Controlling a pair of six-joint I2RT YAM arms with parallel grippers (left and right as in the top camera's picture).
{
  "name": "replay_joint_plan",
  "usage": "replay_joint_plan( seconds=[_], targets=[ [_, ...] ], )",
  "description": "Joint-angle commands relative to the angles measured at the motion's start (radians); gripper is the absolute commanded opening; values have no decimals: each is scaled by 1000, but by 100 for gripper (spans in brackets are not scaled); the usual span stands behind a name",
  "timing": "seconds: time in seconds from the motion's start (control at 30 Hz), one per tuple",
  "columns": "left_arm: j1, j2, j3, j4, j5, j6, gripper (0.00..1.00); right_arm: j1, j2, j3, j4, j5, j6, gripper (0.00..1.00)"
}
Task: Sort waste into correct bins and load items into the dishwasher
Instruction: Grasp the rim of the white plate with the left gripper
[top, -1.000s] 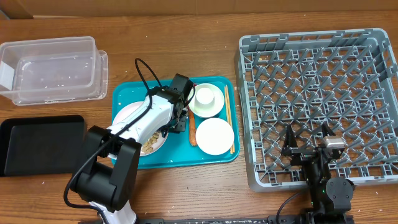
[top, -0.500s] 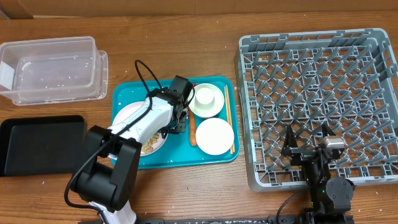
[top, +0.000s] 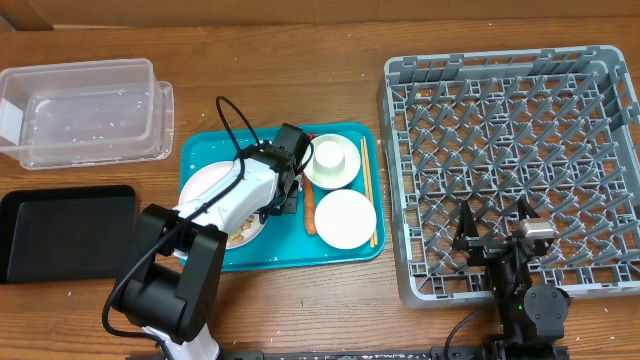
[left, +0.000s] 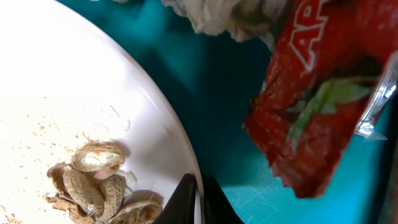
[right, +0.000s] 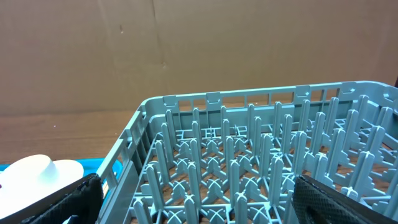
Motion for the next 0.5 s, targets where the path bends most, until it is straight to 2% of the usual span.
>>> replay_joint_plan(
  seconds=[0.0, 0.47],
  targets=[
    [-8, 24, -16, -13, 26, -4, 4, 0, -2, -10, 6, 2, -7, 100],
    [-13, 20, 175, -236, -3, -5, 4, 0, -2, -10, 6, 2, -7, 100]
  ],
)
